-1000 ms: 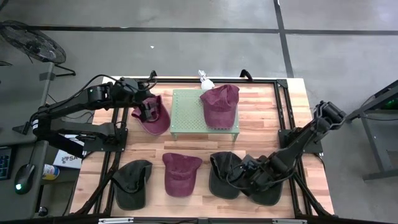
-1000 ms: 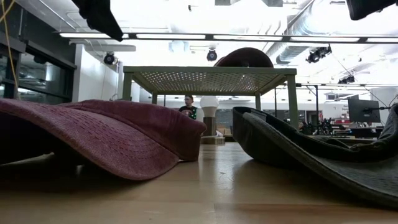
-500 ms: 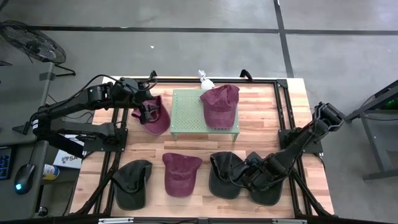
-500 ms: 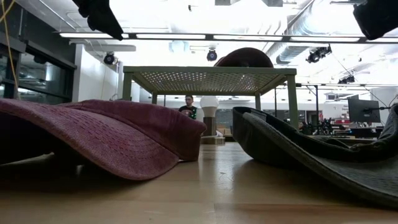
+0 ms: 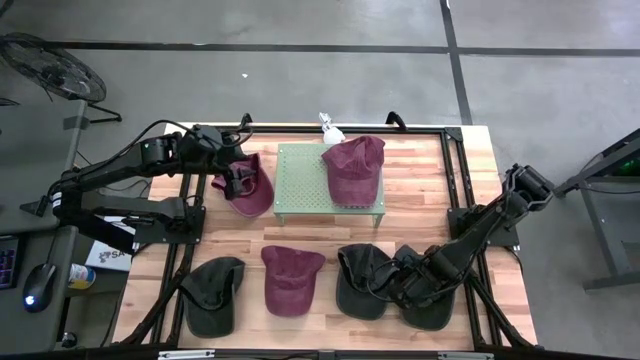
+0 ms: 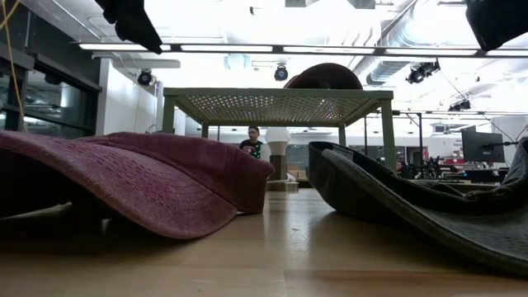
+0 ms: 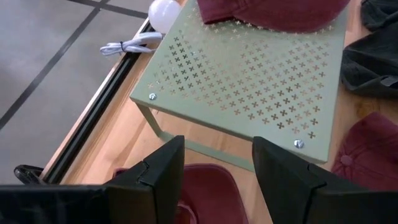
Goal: Pick & Place hat
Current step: Put the right black cap on the shelf
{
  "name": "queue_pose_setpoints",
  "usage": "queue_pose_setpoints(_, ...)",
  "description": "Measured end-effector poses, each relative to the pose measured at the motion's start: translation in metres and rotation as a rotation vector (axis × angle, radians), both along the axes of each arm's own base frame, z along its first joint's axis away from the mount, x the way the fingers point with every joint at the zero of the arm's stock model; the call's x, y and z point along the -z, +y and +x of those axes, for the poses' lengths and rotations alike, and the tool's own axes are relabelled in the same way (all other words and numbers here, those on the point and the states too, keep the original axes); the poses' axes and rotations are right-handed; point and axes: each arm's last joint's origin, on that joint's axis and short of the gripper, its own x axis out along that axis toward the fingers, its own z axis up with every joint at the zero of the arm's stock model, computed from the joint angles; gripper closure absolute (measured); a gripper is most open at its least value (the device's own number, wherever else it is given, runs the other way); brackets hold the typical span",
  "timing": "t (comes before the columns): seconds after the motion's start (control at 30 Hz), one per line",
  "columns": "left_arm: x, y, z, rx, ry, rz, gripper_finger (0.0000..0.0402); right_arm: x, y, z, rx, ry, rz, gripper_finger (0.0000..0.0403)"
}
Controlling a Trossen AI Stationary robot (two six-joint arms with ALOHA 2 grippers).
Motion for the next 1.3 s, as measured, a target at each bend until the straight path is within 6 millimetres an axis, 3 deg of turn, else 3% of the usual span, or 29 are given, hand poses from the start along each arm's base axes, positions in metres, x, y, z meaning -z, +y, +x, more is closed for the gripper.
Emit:
queue_pose_setpoints(0.53,0.005,-0.001,-0.004,-0.001,0.066,-0.019,0.0218,0.002,-0.009,0.010,0.109,-0.005,0.053,0.0125)
queue_pose_setpoints(1.07,0.007,-0.002,-0.007,-0.004,0.102,-0.027,0.0218,0.030,-0.004,0.019,0.167,0.139,0.063,0.0128)
queue_pose_setpoints(1.3,0.007,-0.002,-0.007,-0.004,0.102,-0.027,0.0218,0.031,-0.004,0.018,0.179,0.165,0.071,0.0140)
